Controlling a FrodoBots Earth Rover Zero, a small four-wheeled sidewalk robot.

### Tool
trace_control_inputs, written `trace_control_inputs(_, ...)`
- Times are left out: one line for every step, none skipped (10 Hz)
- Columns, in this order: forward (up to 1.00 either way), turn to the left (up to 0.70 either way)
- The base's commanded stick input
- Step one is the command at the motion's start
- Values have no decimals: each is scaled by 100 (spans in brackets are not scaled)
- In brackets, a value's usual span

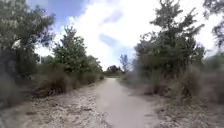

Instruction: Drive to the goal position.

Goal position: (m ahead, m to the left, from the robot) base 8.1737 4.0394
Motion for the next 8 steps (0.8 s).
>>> trace_control_inputs(45,0)
trace_control_inputs(45,0)
trace_control_inputs(45,0)
trace_control_inputs(45,0)
trace_control_inputs(45,0)
trace_control_inputs(45,0)
trace_control_inputs(45,0)
trace_control_inputs(45,0)
